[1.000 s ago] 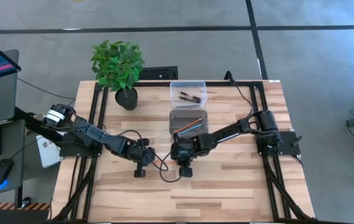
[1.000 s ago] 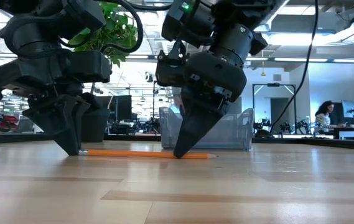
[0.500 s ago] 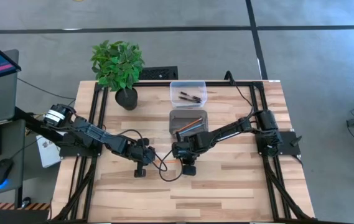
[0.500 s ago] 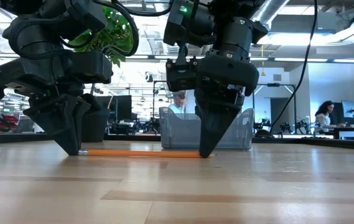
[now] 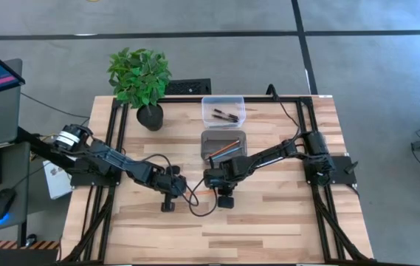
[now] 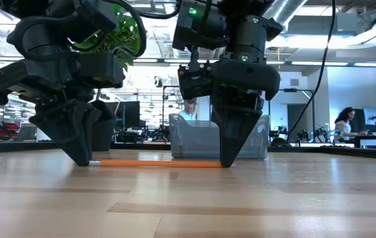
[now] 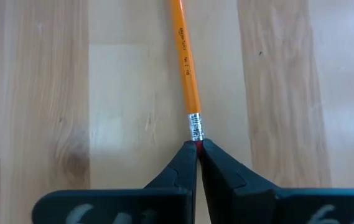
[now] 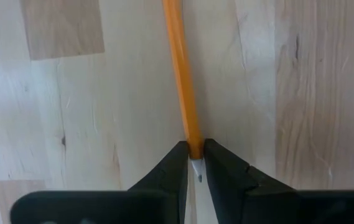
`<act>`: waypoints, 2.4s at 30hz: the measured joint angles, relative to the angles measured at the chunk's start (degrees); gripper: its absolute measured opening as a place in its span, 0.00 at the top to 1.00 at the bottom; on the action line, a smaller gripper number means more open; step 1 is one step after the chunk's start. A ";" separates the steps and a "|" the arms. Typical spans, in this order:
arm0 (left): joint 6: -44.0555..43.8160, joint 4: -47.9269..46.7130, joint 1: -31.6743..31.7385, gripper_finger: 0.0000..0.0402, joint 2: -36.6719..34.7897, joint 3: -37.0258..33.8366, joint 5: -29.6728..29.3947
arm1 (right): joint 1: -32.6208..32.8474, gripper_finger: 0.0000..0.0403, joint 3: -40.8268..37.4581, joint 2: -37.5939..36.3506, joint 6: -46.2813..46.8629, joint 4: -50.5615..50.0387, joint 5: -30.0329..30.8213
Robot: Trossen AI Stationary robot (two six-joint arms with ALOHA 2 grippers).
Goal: Sort pens & pencils
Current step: Put the orange pencil into the black bin
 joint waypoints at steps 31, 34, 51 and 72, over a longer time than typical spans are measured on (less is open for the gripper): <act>0.59 1.88 -0.09 1.00 0.73 0.02 0.55 | 1.60 0.58 -0.04 -0.17 0.20 -4.76 -0.69; 0.18 1.94 -0.09 1.00 0.75 0.02 0.59 | 1.69 0.60 -0.04 -0.17 0.20 -4.66 -0.72; -1.01 3.65 -0.09 1.00 1.01 -0.11 0.48 | 2.75 0.64 -0.04 -0.20 -0.42 -3.09 -2.10; -4.13 6.06 -0.13 1.00 1.30 -0.33 -0.75 | 4.09 0.78 0.38 2.05 -0.03 0.87 -3.11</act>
